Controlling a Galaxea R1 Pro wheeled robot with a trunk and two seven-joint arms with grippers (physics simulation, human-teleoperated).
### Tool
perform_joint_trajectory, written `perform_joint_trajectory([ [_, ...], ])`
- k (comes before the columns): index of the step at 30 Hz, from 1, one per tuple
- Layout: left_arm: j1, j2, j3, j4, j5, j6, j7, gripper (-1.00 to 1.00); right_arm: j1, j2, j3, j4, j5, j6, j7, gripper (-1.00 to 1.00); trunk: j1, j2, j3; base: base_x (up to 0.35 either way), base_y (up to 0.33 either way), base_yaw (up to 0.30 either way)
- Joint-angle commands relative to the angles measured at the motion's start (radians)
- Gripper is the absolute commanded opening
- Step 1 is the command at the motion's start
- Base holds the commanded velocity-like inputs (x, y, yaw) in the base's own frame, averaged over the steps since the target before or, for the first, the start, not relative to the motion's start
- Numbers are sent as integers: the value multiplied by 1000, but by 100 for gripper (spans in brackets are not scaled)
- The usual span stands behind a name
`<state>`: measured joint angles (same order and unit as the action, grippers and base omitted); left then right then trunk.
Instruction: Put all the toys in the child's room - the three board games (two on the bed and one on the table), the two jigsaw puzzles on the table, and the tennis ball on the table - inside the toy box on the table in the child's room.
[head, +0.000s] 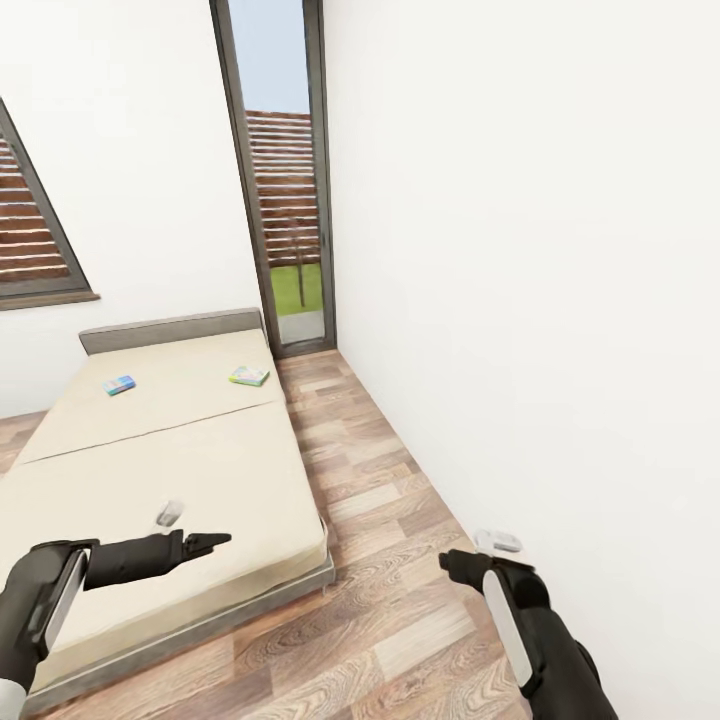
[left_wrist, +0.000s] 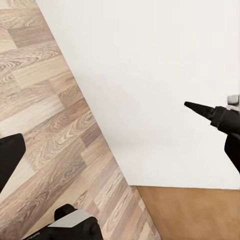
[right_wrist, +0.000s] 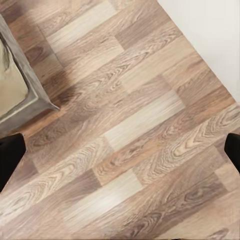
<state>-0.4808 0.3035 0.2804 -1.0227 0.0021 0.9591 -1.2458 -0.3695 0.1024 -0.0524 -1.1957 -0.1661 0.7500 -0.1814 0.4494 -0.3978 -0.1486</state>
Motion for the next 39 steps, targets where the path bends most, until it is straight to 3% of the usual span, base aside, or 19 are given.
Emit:
perform_joint_trajectory([
  [1, -1, 0, 2, -1, 0, 10, -4, 100, -3, 4, -1, -10, -20, 6, -8, 100, 1, -2, -2, 0, 0, 0],
  [7, -2, -2, 8, -3, 2, 10, -4, 100, -7, 21, 42, -127, -118, 47, 5, 100, 1, -2, -2, 0, 0, 0],
  [11, -2, -1, 10, -3, 2, 9, -4, 100, -6, 22, 113, -155, -138, 49, 14, 100, 1, -2, -2, 0, -20, 0],
  [14, -2, -1, 11, -4, 2, 9, -2, 100, -6, 21, 139, -181, -142, 51, 16, 100, 1, -2, -2, 0, -131, 0],
  [23, -2, -3, 12, -4, 2, 11, 0, 100, -1, 20, 161, -236, -146, 48, 17, 100, 1, -2, -2, 0, -259, 50],
  [39, -2, 2, 16, -3, 2, 12, -6, 100, 0, 23, 169, -227, -141, 38, 16, 100, 1, -2, -2, 0, -72, 277],
])
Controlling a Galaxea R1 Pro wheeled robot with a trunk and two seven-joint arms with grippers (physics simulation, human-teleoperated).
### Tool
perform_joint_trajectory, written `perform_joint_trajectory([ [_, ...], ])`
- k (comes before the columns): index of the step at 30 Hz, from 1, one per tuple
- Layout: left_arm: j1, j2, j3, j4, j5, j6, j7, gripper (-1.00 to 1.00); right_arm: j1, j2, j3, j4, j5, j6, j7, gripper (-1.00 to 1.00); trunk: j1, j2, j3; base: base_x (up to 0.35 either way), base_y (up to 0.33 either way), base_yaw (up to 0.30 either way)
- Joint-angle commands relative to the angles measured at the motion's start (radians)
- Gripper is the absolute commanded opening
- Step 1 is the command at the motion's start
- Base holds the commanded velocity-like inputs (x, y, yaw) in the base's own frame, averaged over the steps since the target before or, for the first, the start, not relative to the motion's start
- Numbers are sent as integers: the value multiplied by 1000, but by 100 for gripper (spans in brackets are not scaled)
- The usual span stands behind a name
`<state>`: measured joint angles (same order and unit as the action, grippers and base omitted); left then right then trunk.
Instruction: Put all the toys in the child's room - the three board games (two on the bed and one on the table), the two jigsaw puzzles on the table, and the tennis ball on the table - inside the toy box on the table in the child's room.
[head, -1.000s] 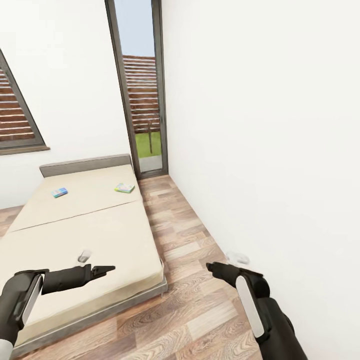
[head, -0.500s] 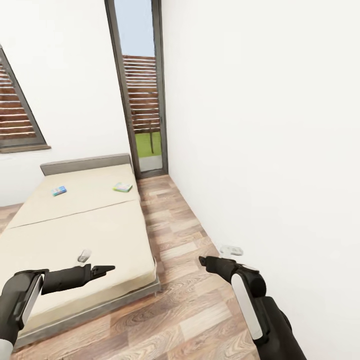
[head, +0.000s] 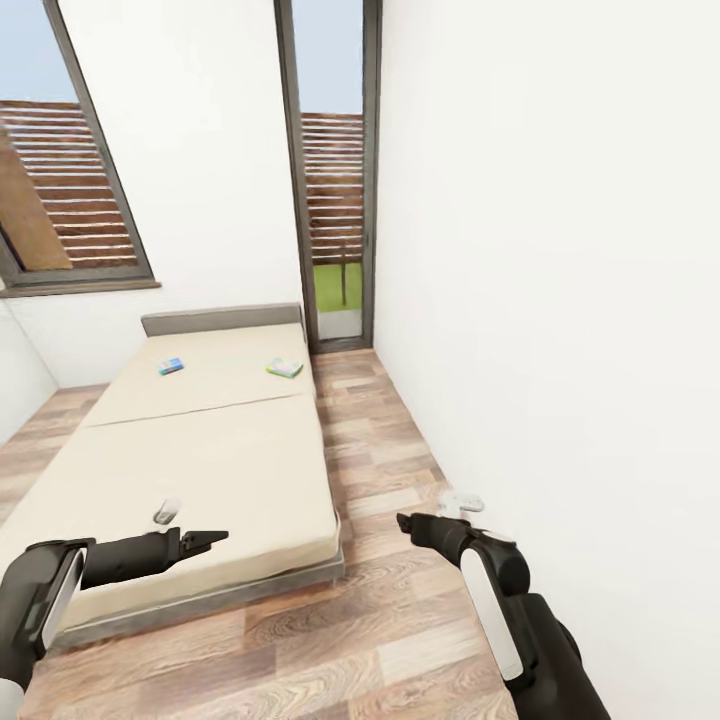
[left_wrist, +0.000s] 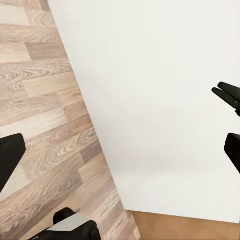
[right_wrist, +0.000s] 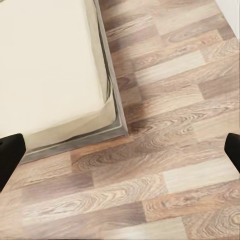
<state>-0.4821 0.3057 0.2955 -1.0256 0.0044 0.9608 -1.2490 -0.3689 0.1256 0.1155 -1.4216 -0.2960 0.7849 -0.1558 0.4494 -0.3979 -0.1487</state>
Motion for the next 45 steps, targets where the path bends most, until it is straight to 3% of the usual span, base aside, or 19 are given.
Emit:
perform_joint_trajectory([
  [1, -1, 0, 1, 0, 0, 10, -3, 100, -1, 0, 1, 0, -10, 3, -10, 100, 1, -2, -2, 0, -2, 291],
  [16, -1, 1, 1, 1, 0, 11, -3, 100, -1, 0, 1, 18, -5, 3, -11, 100, 1, -2, -2, 39, 0, 291],
  [32, -1, 0, 1, 2, 0, 14, 1, 100, -1, 0, 1, 18, -3, 3, -14, 100, 1, -2, -2, 223, 0, 292],
  [45, -1, -2, 1, 2, 0, 15, 0, 100, -1, 0, 1, 18, -3, 4, -14, 100, 1, -2, -2, 38, 0, 292],
])
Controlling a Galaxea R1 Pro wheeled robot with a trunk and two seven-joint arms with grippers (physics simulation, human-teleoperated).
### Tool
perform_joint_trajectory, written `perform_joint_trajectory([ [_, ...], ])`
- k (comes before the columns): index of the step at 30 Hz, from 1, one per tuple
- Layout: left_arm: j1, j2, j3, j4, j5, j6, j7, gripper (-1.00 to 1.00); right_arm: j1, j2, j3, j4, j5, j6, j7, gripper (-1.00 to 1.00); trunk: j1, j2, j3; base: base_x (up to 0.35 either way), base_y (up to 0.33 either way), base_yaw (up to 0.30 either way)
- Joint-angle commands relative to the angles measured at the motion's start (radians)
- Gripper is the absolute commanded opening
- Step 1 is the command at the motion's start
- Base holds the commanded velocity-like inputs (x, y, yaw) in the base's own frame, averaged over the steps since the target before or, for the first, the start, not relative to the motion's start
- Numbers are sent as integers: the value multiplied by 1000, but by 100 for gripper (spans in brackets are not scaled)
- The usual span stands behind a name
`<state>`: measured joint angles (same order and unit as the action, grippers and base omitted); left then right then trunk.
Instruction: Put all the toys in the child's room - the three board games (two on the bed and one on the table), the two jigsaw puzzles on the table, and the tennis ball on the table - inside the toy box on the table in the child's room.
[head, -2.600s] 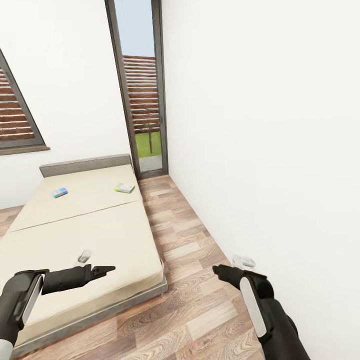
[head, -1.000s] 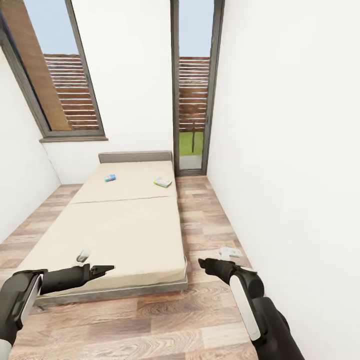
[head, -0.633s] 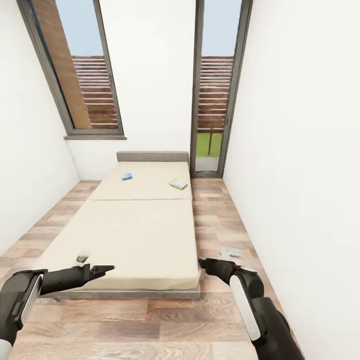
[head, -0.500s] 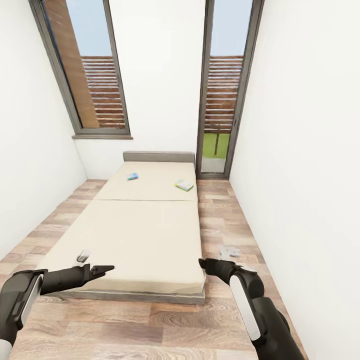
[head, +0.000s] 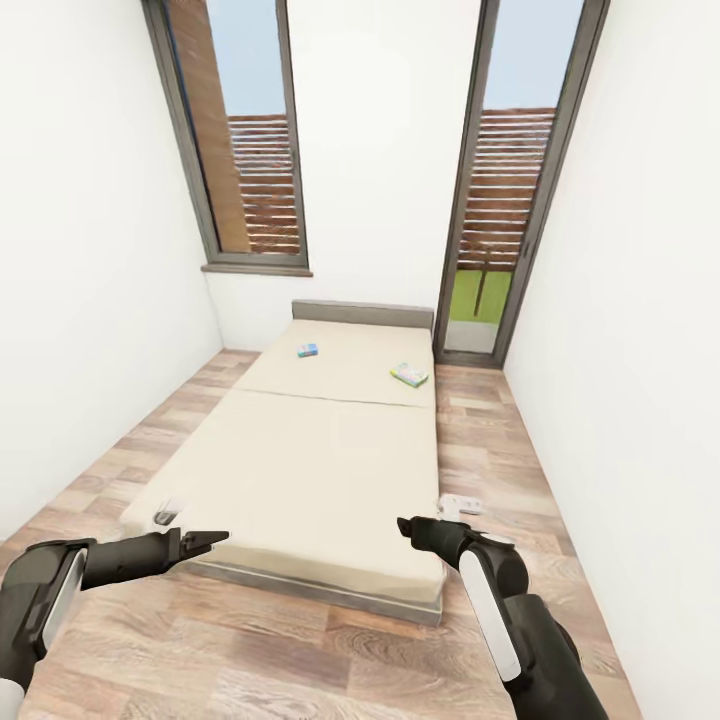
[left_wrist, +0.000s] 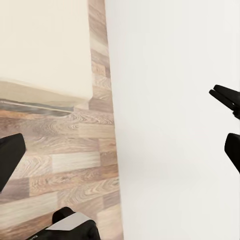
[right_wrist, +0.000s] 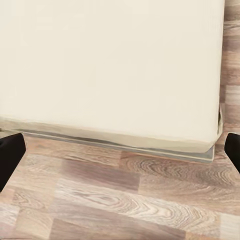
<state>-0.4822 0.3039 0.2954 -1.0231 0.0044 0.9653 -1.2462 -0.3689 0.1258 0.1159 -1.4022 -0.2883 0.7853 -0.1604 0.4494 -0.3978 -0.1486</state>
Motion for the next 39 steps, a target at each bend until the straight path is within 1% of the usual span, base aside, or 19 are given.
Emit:
perform_joint_trajectory([
  [1, -1, 0, 1, 0, 0, 10, -3, 100, -1, 0, 1, -1, -11, 3, -10, 100, 1, -2, -2, 2, 0, 292],
  [23, -1, -2, 1, 0, -1, 10, 2, 100, -1, 1, 1, 14, -10, 3, -11, 100, 1, -2, -2, 10, 0, 292],
  [30, -1, -2, 1, 0, -1, 10, 4, 100, -1, 0, 1, 15, -9, 3, -11, 100, 1, -2, -2, 155, -43, 291],
  [39, -1, -3, 1, 0, -1, 10, 6, 100, -1, 0, 1, 17, -9, 3, -11, 100, 1, -2, -2, 258, -99, 292],
])
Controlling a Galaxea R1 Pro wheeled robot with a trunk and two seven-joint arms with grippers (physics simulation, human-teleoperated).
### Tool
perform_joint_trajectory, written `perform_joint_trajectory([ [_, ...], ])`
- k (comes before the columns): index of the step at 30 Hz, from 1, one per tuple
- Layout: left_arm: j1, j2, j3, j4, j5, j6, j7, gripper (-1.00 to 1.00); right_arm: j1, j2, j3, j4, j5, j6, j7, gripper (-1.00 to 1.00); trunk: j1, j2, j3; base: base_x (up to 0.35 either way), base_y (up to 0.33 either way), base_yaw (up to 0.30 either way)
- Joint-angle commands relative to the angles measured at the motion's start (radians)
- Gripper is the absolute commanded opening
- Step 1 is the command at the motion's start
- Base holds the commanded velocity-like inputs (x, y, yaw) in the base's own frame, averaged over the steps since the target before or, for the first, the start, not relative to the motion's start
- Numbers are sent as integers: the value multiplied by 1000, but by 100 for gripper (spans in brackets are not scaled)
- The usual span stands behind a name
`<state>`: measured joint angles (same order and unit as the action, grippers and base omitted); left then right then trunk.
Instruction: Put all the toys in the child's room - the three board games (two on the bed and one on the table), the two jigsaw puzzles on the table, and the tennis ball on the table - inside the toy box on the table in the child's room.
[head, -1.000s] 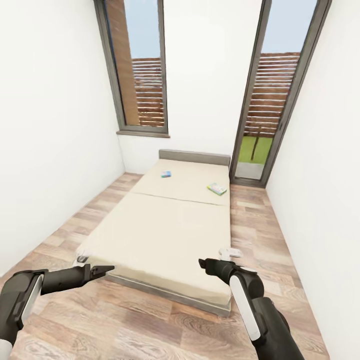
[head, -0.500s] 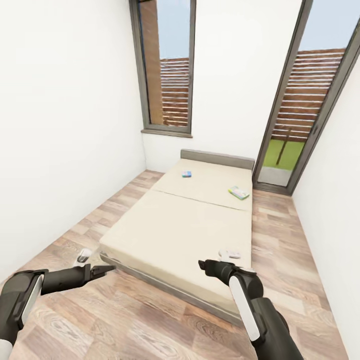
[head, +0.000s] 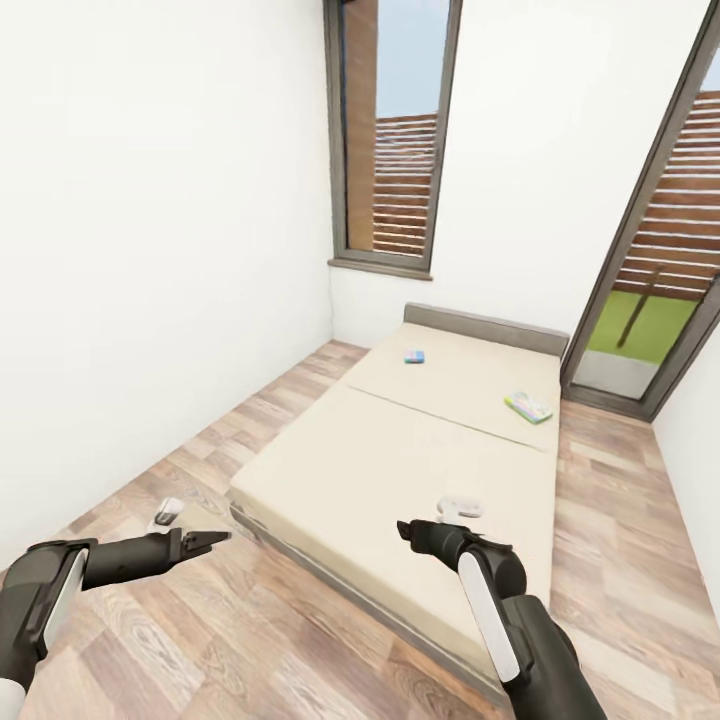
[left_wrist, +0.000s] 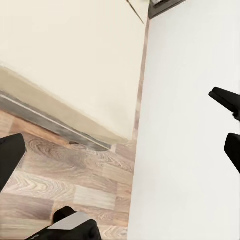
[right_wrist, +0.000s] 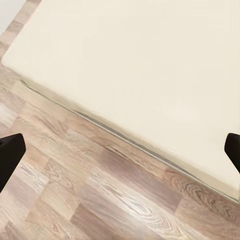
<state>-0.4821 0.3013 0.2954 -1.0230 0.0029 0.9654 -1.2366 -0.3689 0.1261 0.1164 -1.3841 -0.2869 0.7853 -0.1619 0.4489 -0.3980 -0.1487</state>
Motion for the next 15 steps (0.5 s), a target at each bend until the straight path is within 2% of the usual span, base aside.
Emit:
perform_joint_trajectory([
  [1, -1, 0, 1, 0, 0, 10, -3, 100, -1, 0, 1, -1, -11, 3, -10, 100, 1, -2, -2, 243, -94, 292],
  [9, -1, -1, 0, 0, 0, 10, -2, 100, -1, 0, 1, 2, -11, 3, -10, 100, 1, -2, -2, 198, -156, 291],
  [15, -1, -1, 0, 1, 0, 10, -2, 100, -1, 0, 1, 4, -11, 3, -10, 100, 1, -2, -2, 67, -262, 292],
])
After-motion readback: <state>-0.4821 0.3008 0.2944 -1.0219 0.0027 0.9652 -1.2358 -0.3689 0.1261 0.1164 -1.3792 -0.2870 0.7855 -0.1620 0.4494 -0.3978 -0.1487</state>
